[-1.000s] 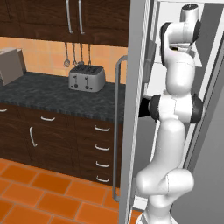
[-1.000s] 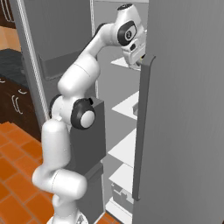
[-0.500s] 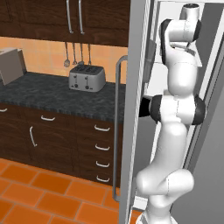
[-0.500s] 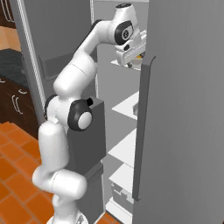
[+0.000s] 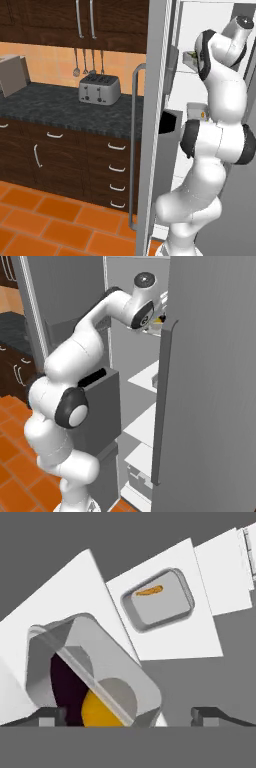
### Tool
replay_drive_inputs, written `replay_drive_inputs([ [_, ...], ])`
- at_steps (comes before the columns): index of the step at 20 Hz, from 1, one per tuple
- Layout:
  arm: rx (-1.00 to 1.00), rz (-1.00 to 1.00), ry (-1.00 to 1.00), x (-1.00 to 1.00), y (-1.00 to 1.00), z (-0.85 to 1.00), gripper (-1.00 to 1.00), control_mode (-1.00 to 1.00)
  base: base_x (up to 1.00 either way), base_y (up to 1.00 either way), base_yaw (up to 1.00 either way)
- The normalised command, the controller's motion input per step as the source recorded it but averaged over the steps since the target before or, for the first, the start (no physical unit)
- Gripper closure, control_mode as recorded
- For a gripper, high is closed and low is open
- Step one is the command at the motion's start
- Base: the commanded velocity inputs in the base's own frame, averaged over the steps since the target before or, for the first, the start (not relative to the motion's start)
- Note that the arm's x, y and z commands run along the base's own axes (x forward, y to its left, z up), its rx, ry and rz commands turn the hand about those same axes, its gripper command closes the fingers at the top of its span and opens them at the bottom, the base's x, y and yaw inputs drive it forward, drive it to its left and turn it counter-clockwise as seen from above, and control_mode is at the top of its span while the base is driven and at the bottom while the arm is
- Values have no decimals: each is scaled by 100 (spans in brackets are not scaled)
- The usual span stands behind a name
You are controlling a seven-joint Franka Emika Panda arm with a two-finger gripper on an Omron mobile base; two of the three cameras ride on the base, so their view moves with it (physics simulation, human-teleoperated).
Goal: Take the meat container that has the shrimp and place it on the second highest rack of the freezer. Then take the vegetable container that has the eggplant and lemon and place it on the highest rack of the freezer.
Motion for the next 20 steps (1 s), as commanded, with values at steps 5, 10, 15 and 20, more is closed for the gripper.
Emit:
replay_drive_inputs([
  [5, -17, 0, -61, -100, 65, 2, -100, -100, 0, 0, 0],
  [10, -14, 0, -32, -100, 45, 13, -100, -100, 0, 0, 0],
  [15, -5, 0, -5, -100, 2, 57, -100, -100, 0, 0, 0],
  [20, -4, 8, 1, -100, 0, 37, -100, -100, 0, 0, 0],
])
